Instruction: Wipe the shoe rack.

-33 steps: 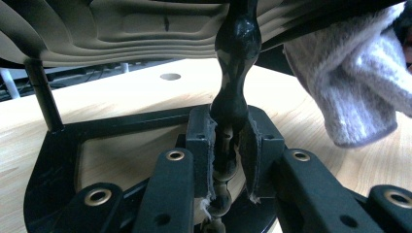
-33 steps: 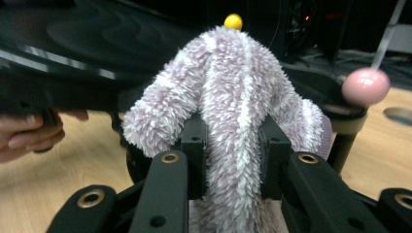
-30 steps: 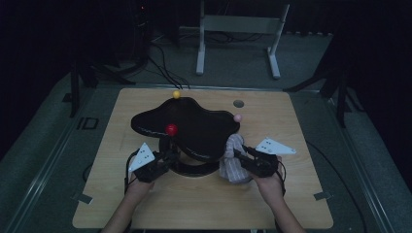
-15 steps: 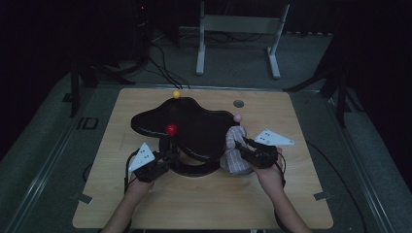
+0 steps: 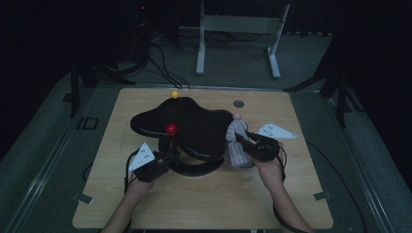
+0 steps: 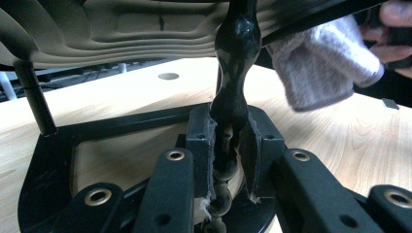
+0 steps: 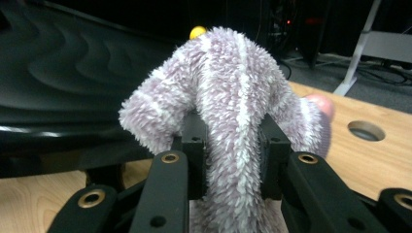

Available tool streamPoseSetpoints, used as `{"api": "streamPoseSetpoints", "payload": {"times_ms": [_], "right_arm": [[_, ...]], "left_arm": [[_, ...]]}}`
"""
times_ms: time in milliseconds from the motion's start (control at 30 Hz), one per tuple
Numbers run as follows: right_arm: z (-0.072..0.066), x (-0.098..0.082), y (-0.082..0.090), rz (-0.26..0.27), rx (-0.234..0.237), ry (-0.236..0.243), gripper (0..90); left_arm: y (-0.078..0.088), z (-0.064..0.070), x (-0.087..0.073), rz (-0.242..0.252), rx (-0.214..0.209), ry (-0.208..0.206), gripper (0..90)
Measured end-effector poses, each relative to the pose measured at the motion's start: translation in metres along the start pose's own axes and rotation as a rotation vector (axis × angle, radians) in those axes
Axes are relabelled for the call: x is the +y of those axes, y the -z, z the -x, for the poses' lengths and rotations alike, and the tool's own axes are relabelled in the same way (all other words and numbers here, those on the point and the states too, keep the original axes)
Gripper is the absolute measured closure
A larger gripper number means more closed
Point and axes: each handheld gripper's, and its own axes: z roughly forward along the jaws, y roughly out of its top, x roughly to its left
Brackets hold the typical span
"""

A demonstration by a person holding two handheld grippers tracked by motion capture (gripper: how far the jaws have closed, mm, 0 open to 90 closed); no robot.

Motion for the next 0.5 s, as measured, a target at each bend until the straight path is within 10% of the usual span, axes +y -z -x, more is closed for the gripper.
{"api": "streamPoseSetpoints", "payload": {"times_ms": [500], "right_arm": [[0.015, -0.003, 0.002, -0.001, -0.023, -0.038, 71.4]], "left_arm": [[0.0, 0.0, 0.0, -0.002, 0.0, -0.006, 75.7]]}}
